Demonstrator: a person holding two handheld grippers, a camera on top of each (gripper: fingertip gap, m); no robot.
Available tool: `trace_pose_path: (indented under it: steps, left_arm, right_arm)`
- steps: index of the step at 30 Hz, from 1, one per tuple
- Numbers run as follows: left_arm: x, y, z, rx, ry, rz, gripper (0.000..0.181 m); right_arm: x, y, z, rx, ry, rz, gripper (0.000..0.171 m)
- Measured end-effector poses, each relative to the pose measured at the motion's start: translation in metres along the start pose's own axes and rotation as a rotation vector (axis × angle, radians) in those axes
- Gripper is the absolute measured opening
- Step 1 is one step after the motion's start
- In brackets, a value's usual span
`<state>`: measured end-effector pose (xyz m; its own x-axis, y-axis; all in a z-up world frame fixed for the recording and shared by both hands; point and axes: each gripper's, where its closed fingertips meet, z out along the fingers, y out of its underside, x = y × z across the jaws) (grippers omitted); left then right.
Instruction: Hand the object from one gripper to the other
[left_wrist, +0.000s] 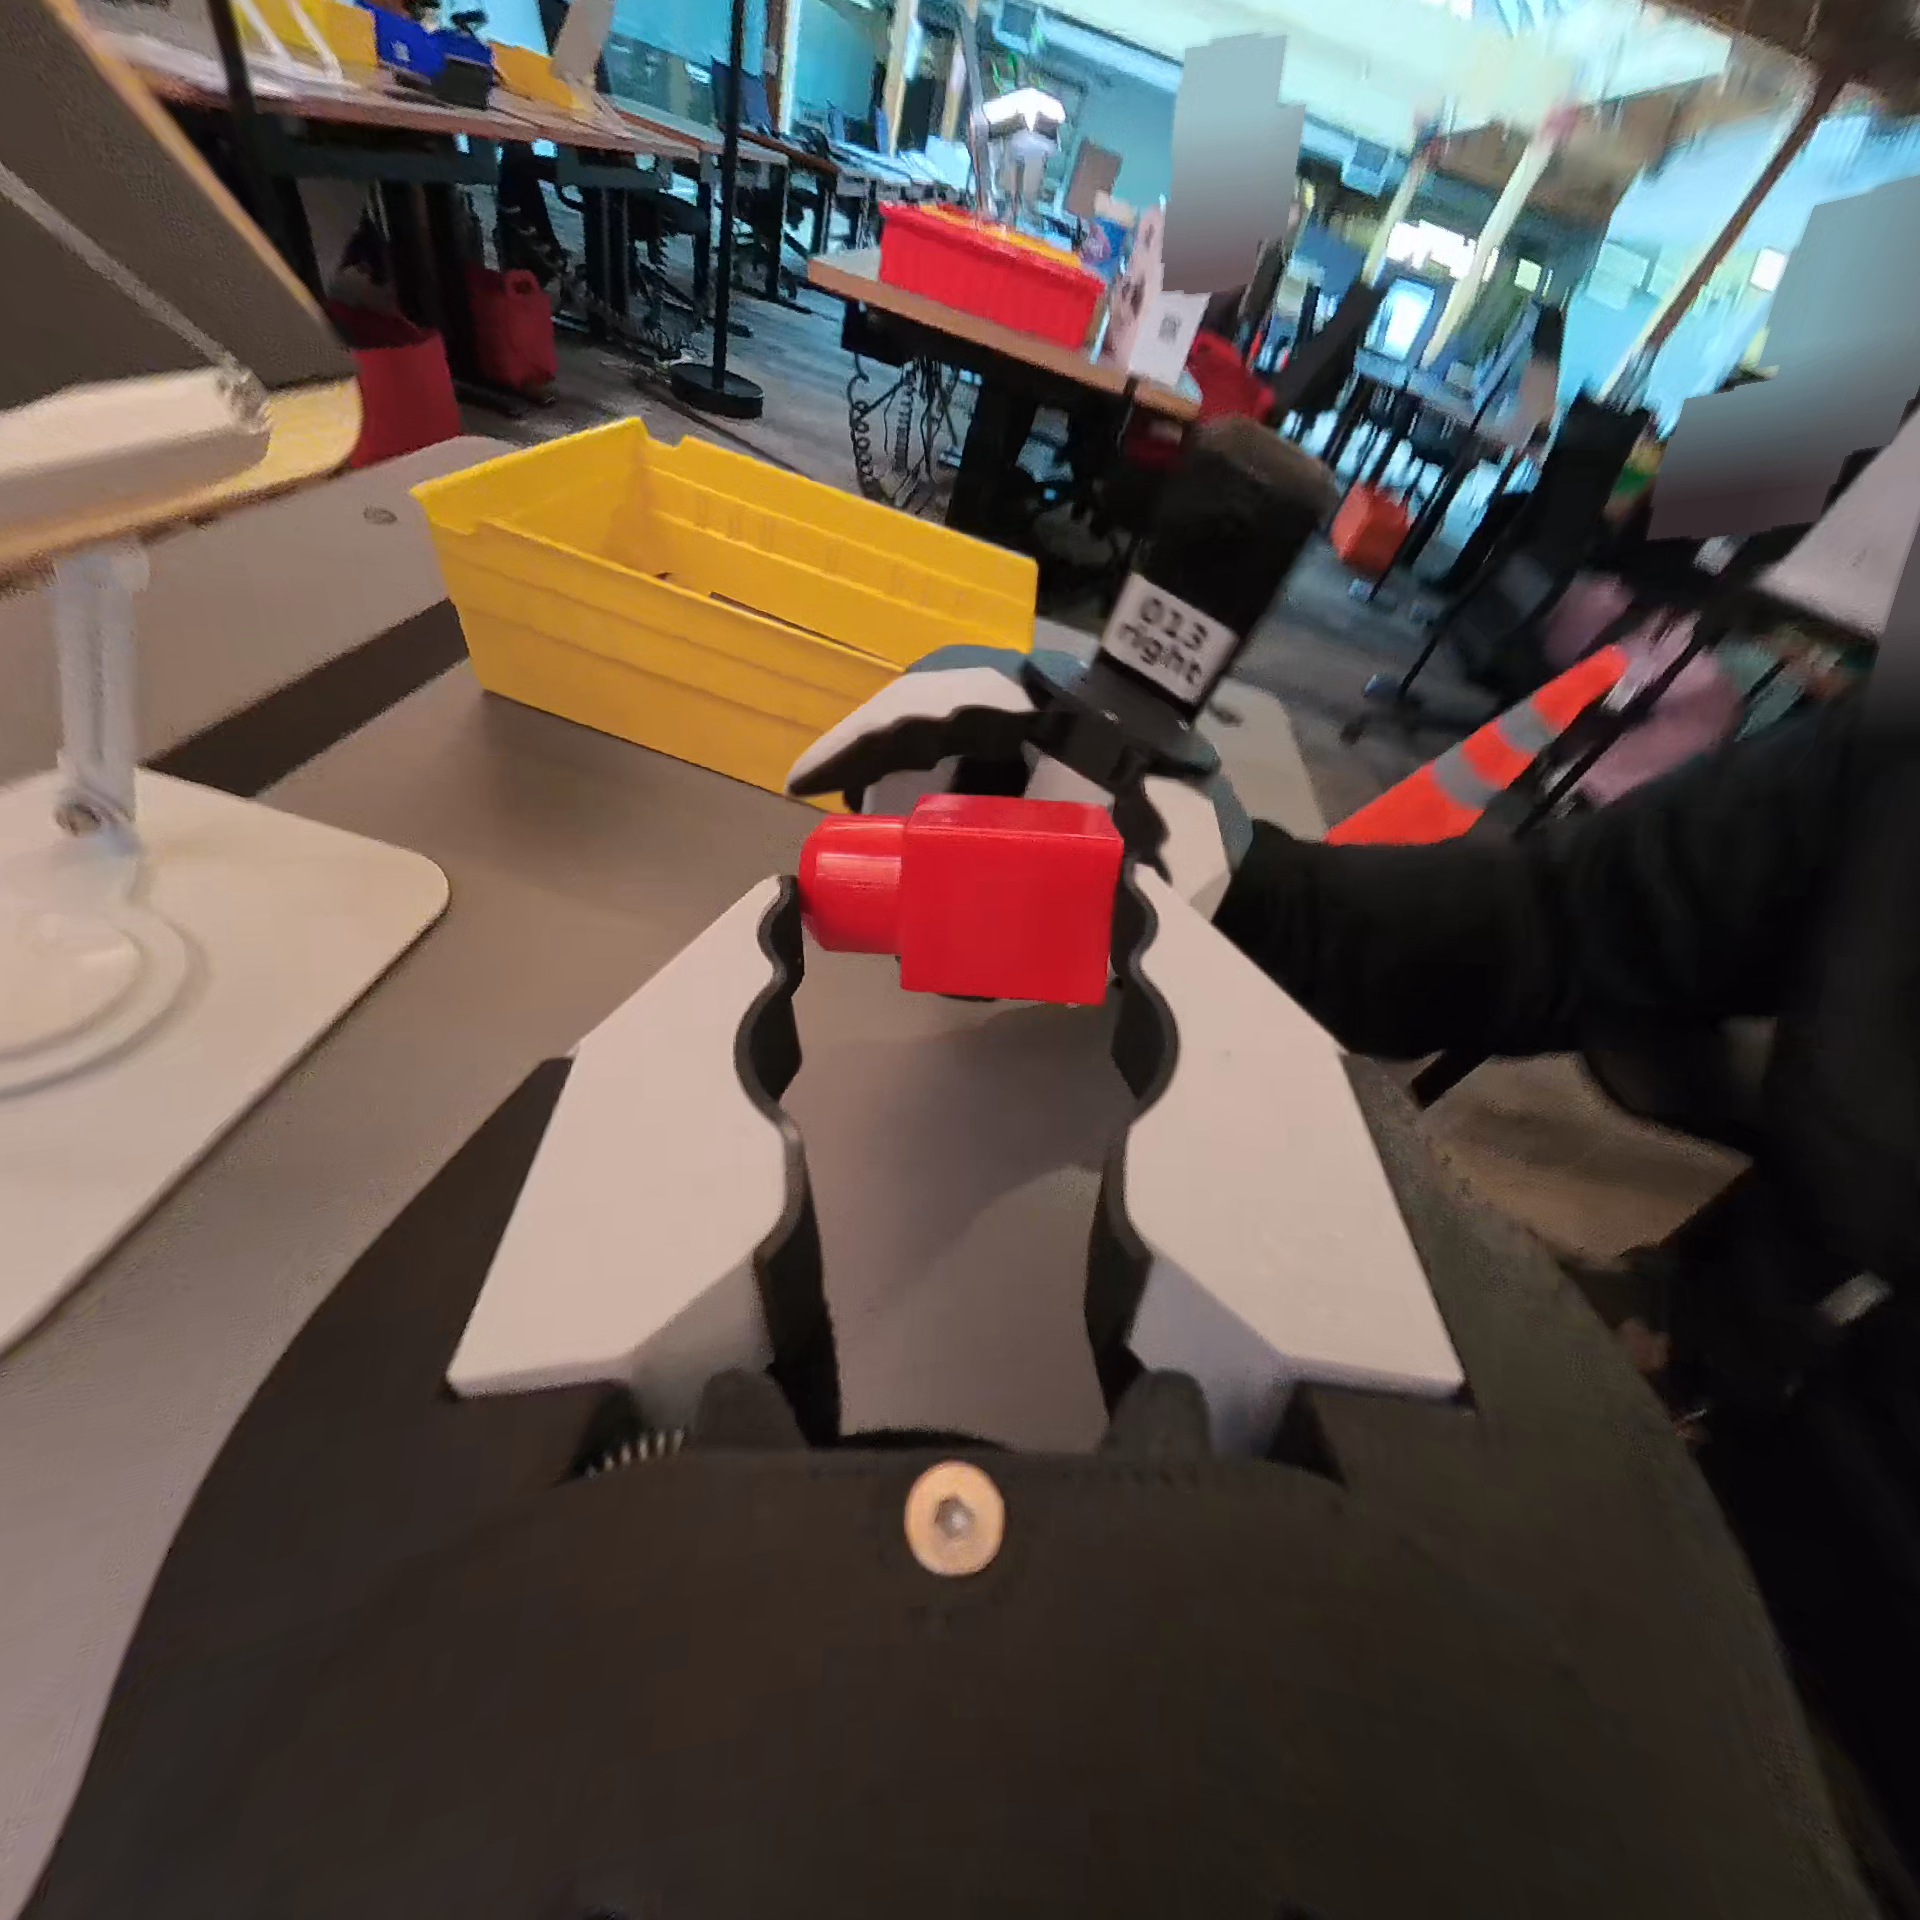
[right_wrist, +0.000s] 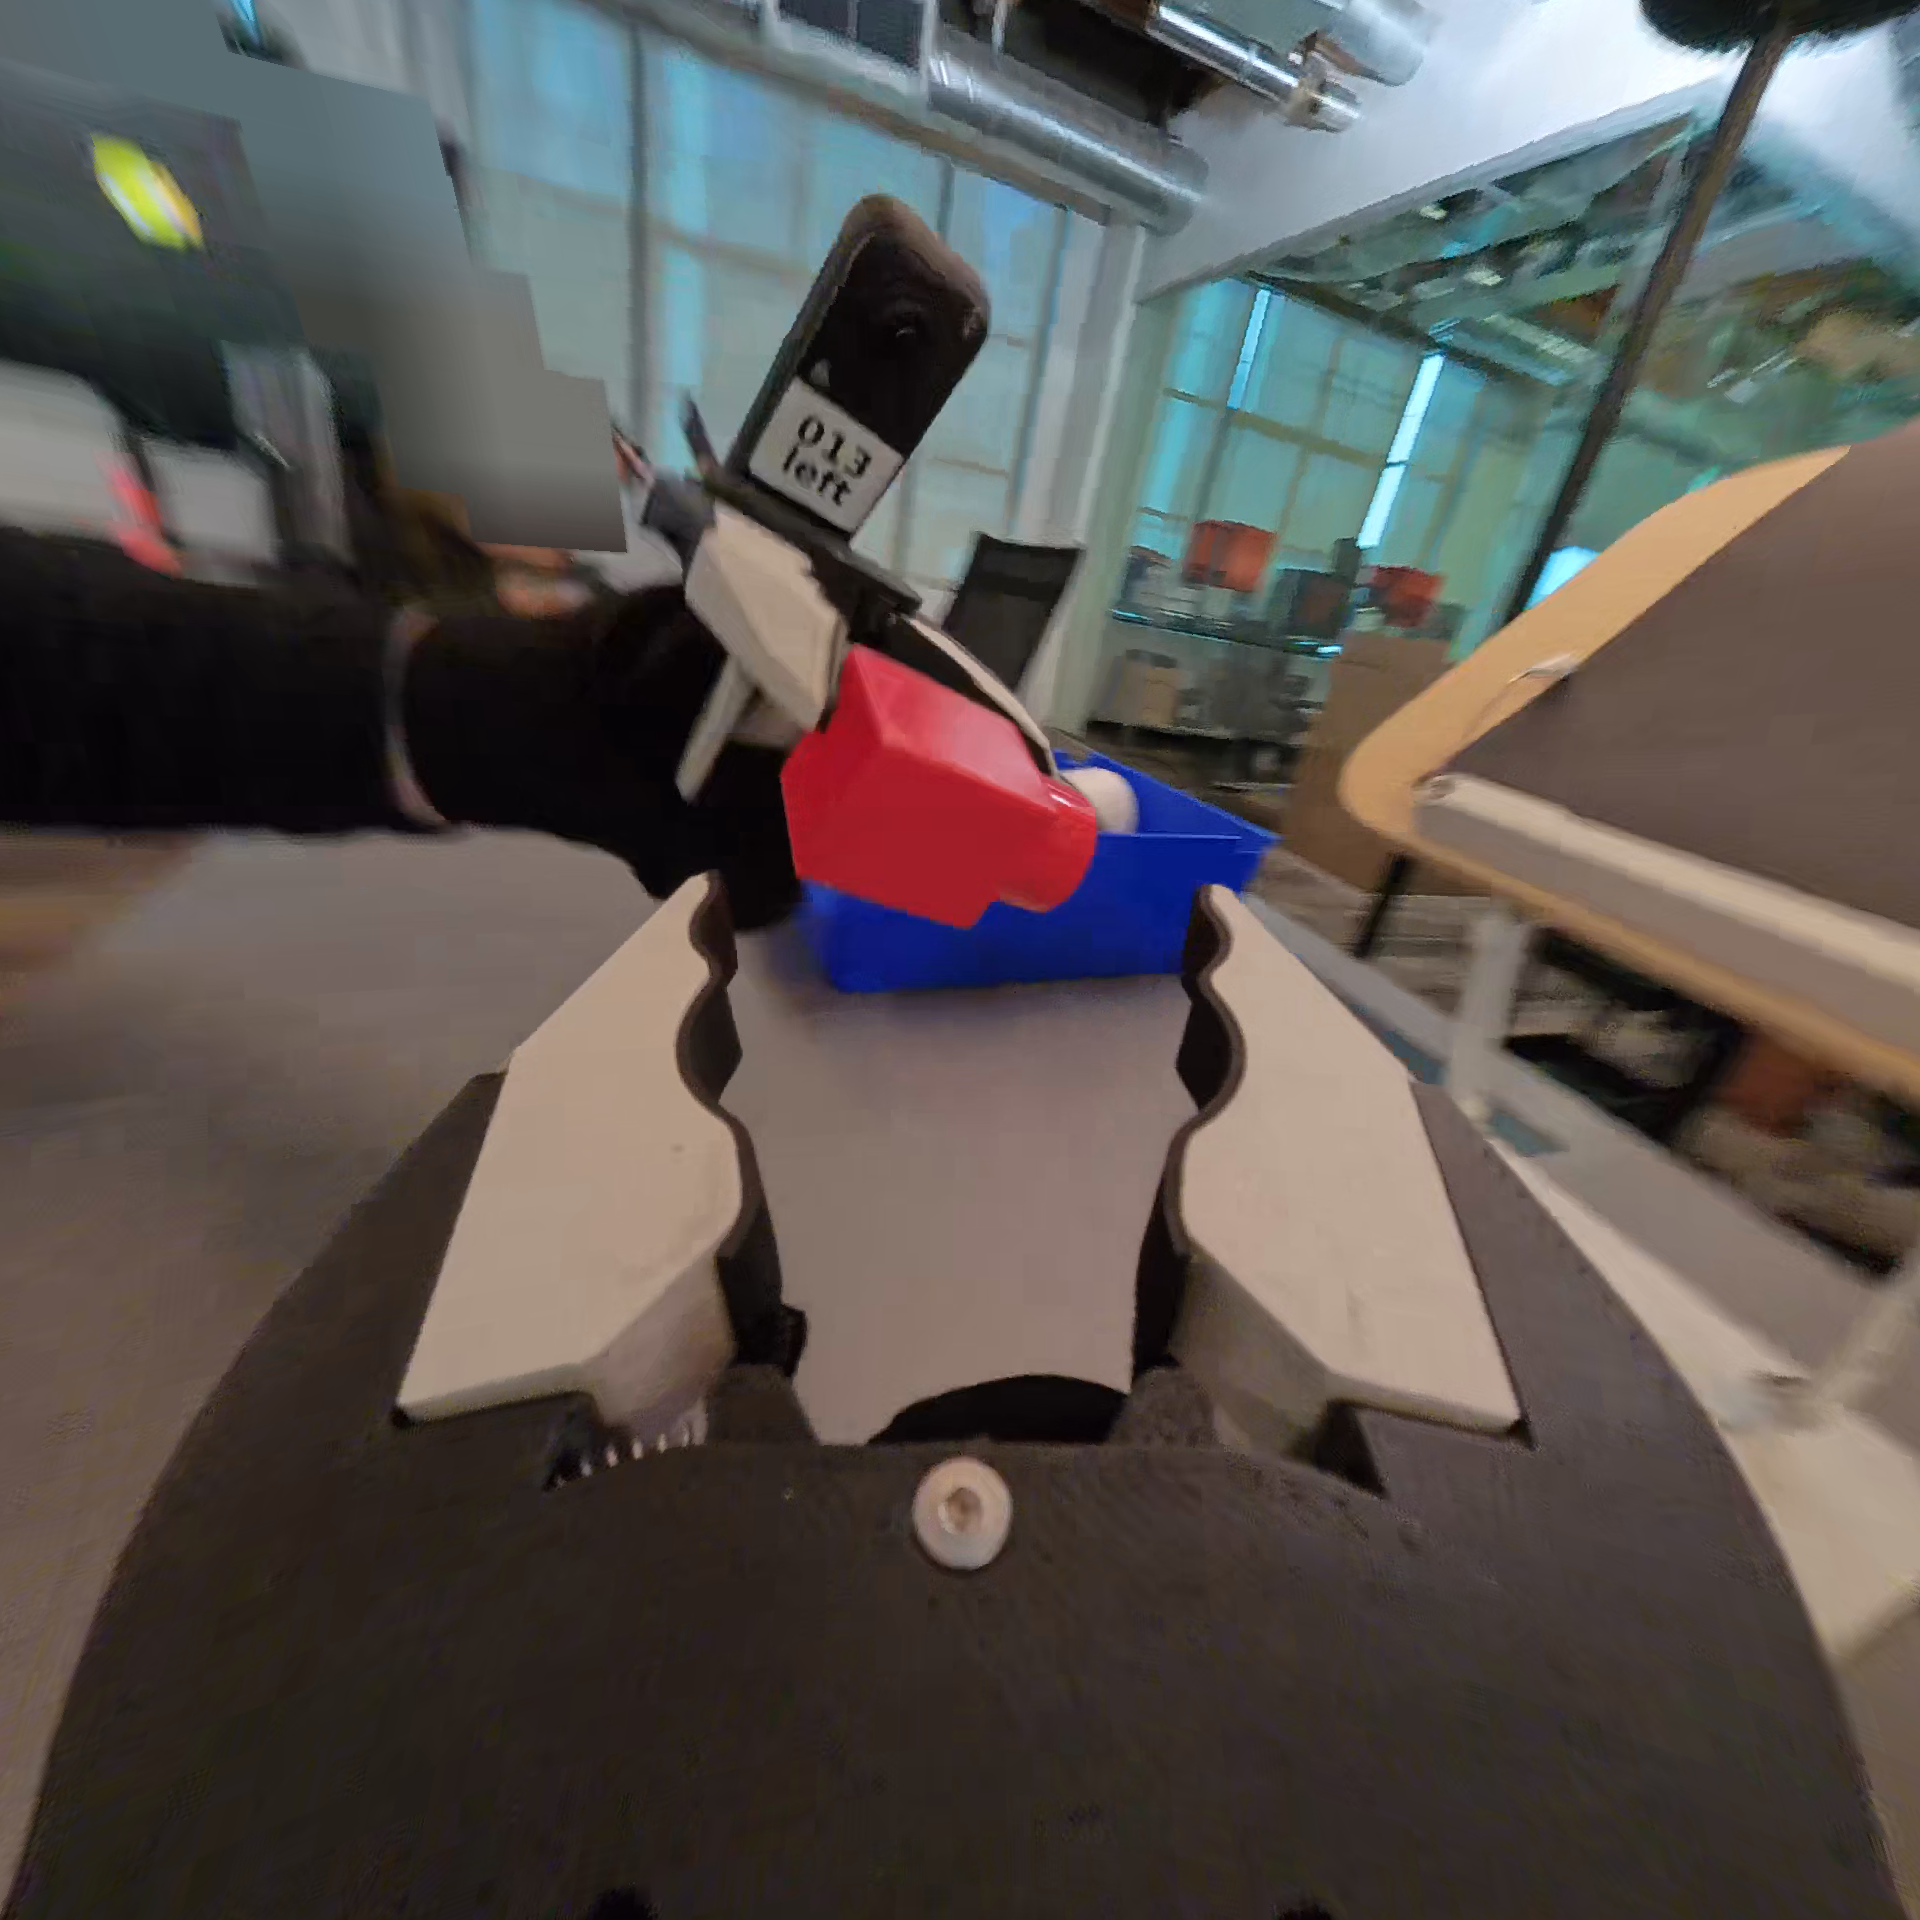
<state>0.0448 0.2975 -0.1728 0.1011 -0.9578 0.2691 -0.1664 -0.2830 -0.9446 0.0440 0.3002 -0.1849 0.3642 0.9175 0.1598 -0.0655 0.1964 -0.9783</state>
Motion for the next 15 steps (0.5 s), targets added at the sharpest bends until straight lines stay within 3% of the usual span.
trace_pose_path:
  steps: [3,7,11,15]
  left_arm:
    - [-0.006,0.000,-0.008,0.022,0.072,-0.201,0.058]
    - [-0.016,0.025,-0.013,-0.093,0.113,-0.390,0.058]
    - [-0.020,0.042,-0.018,-0.182,0.159,-0.513,0.058]
    - [-0.023,0.050,-0.021,-0.243,0.171,-0.577,0.058]
  right_arm:
    - [0.000,0.013,0.005,-0.172,0.127,-0.403,0.089]
    - [-0.015,0.029,0.017,-0.301,0.186,-0.787,0.090]
    - [-0.023,0.031,0.023,-0.343,0.219,-0.987,0.084]
    - [-0.028,0.038,0.025,-0.375,0.194,-1.046,0.070]
